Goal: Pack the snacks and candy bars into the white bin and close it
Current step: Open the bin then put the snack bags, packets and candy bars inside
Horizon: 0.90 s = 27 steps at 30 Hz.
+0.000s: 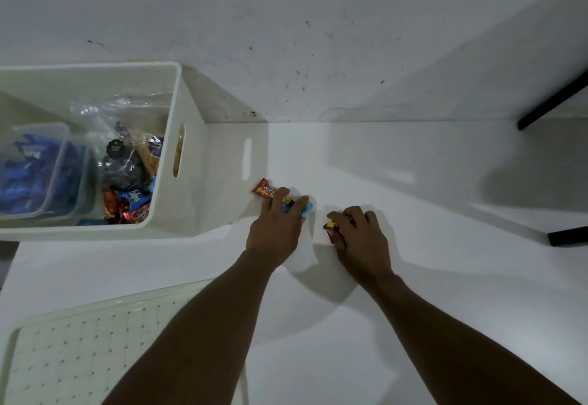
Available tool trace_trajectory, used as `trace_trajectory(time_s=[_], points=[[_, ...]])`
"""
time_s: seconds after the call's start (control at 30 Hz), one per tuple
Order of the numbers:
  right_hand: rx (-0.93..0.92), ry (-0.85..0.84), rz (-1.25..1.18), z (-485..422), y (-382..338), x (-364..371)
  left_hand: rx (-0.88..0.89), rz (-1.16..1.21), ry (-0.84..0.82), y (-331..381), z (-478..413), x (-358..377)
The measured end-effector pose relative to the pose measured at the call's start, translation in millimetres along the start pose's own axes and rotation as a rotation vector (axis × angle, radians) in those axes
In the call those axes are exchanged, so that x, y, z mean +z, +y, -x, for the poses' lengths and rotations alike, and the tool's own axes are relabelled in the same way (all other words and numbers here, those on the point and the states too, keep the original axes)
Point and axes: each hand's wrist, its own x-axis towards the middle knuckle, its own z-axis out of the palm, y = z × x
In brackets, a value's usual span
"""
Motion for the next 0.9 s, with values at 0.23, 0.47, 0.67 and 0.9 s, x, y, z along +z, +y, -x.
trace_trajectory(time_s=[0.23,0.47,0.67,0.9], points=[[0.100,0.045,-0.067,1,5,-12,0.001,0.144,0.041,-15,10,-14],[0.043,0.168,-0.109,-17,-39,-43,0.119,0.142,0.167,-15,18,-70],[-0.011,0.248,-0.280,-86,-129,-110,0.164,0.145,0.399,-47,2,-192],[-0.092,0.105,-0.519,-114,-275,-117,-0.105,0.149,0.271,-157,49,-275]])
